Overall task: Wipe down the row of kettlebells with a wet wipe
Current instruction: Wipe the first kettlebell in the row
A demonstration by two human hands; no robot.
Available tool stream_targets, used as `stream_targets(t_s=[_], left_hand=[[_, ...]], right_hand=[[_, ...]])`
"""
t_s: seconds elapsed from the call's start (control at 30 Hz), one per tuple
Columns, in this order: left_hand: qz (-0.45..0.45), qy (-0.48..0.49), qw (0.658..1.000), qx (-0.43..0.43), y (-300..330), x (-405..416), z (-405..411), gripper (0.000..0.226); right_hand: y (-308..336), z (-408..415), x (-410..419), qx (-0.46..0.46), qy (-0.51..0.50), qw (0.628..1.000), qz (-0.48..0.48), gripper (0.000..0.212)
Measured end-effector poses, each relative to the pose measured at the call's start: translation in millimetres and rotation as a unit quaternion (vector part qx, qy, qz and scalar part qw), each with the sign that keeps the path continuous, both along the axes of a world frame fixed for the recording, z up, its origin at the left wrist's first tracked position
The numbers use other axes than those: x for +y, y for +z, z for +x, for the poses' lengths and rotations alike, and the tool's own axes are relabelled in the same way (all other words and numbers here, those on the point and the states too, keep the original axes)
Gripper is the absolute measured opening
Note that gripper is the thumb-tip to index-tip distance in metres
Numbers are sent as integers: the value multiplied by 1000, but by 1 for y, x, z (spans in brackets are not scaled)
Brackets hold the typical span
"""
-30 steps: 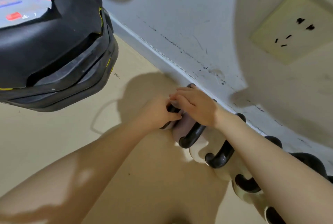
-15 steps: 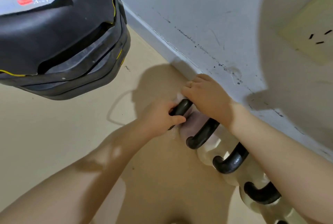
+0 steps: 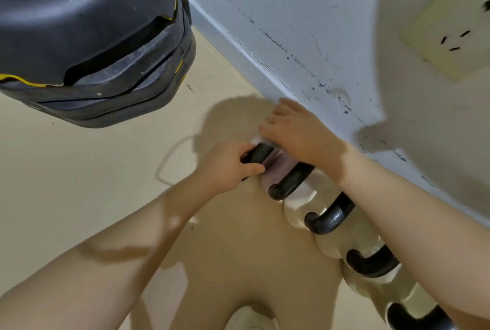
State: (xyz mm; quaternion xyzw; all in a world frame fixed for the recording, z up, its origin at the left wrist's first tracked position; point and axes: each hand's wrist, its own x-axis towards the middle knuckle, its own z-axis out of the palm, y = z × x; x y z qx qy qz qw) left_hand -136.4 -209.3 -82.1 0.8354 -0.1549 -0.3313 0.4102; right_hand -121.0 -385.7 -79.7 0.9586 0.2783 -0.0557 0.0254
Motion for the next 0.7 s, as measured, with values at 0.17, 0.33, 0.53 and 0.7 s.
stream_targets(t_s=[0.17,0.33,0.53,0.7], left_hand=[[10,13,1000,7,8,2,4,23],[54,-22,998,-24,12,-7,16,25],[62,-20,998,-21,9,-18,15,26],[70,-47,996,-16,15,-23,24,20]], right_hand=[[-5,8,-2,55,-213,972,84,19],[-6,-1,17,74,-424,889,153,38],[3,-4,8,199,-420,849,251,28],[9,-6,27,244,-470,776,342,35]])
